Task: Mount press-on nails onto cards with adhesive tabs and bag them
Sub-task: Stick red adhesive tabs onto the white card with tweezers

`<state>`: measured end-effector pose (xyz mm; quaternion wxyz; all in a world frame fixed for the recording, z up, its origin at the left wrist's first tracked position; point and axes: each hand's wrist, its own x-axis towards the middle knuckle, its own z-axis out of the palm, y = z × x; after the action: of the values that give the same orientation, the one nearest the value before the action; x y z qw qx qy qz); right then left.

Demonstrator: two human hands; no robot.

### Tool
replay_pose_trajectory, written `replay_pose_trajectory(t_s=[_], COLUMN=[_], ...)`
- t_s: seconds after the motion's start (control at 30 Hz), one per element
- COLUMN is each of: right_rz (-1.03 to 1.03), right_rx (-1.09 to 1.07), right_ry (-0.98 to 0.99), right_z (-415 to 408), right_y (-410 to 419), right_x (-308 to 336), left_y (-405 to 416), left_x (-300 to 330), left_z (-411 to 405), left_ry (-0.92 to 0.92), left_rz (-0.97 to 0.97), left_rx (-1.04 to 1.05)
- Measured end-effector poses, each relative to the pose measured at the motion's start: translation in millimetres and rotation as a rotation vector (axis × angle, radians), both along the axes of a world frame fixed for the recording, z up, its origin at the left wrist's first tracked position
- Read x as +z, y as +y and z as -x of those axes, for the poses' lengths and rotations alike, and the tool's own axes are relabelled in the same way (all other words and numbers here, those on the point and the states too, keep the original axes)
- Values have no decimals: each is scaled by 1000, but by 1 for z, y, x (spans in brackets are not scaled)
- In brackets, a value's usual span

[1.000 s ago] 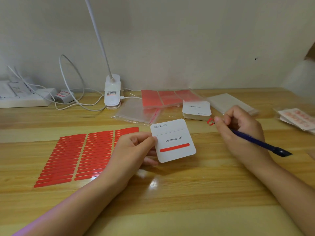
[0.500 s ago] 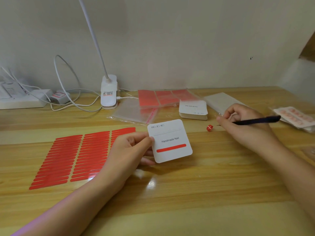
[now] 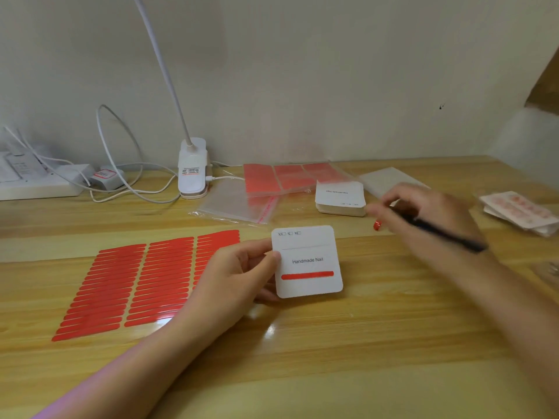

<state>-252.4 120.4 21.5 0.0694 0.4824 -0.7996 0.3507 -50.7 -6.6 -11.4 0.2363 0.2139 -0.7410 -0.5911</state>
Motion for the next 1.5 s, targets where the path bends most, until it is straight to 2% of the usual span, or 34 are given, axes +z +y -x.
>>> replay_pose_trajectory(t_s=[0.13,0.27,0.47,0.63,0.87,1.03,1.23,1.5], right_rz=[-31,-52,-125,-157,-228,-250,-221,-135], right_rx=[171,244,273,302,310,281,246,218], right_ry=[278,267,275,347,376,339,144,44], right_z=[-11,-14,-13,-14,-14,-13,-11,-4], right_y=[-3,-4,-3,-2,-3,1,4,5], right_x=[-21,-29,-31,-30,-33,-33,-34,-40], left_y=[1,1,-2,-3,-6,-5,-2,-5], left_x=[1,3,-2,-4,-5,-4,-3,9], left_z=[1,0,0,-1,-1,1,3,-20], left_ry=[-25,-50,-127,-156,-265,-318,-352,-251], left_rz=[129,389,547,641,635,665,719,793], left_rx=[-4,43,84,84,44,35,9,-90])
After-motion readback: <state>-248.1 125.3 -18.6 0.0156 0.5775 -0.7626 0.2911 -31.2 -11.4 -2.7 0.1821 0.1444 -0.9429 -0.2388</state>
